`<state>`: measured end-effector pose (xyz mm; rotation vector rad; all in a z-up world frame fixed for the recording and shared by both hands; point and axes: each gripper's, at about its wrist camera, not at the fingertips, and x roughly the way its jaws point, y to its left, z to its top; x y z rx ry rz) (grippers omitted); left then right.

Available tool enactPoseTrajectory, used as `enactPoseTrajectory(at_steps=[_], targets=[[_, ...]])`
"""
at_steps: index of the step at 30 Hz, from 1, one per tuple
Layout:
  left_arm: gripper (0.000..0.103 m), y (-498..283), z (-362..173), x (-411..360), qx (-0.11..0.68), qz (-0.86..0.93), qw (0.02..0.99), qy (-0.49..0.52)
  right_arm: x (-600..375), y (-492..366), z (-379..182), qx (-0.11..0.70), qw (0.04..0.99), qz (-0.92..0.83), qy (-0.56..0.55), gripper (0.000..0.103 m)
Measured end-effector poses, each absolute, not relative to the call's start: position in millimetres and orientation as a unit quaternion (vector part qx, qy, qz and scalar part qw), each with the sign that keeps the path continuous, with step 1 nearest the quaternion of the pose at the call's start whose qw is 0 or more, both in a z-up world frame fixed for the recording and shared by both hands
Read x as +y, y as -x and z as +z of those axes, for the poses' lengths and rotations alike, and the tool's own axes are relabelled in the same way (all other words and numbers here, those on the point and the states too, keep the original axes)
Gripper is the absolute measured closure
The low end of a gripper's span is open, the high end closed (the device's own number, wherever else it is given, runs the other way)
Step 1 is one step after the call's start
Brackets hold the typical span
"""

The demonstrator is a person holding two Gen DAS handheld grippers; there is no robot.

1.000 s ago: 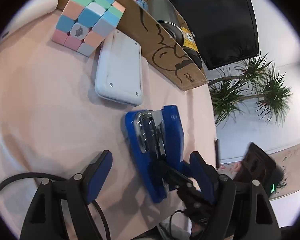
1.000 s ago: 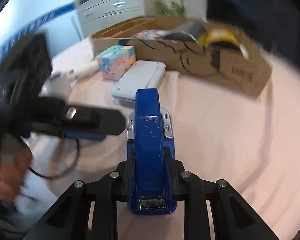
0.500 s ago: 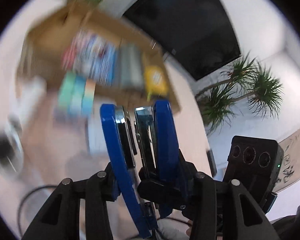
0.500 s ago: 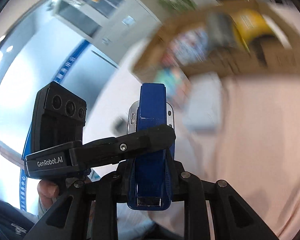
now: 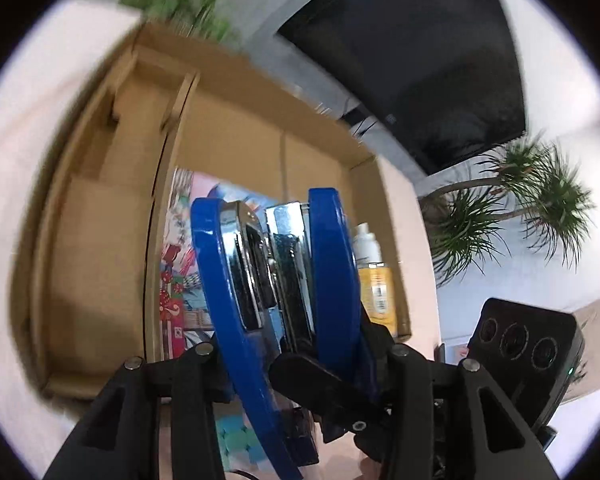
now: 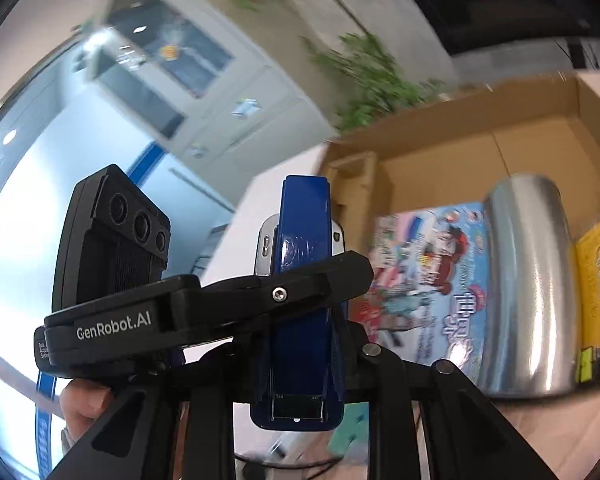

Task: Organize rigid objects
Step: 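Carry the stapler into the box and lower it beside the game box, then open the right gripper and withdraw from the box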

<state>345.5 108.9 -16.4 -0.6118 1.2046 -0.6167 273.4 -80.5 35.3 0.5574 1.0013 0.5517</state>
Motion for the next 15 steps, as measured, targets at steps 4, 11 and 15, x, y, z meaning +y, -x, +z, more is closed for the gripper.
enactPoseTrajectory(at_steps=[4, 11, 15], targets=[[0.054, -358.8, -46.8, 109.3, 0.58, -0.272, 0.715, 0.282, -78.6, -297.0, -8.5, 0.501, 0.785, 0.222, -0.288, 0.081], [0.032, -337.5, -28.2, 147.5, 0.546, -0.254, 0.738, 0.305, -69.7, -304.5, -32.6, 0.498, 0.819, 0.138, -0.25, 0.081], [0.032, -313.2, -7.8, 167.2, 0.517, -0.241, 0.762, 0.305, -55.1, -307.9, -38.4, 0.509, 0.821, 0.129, -0.226, 0.078]])
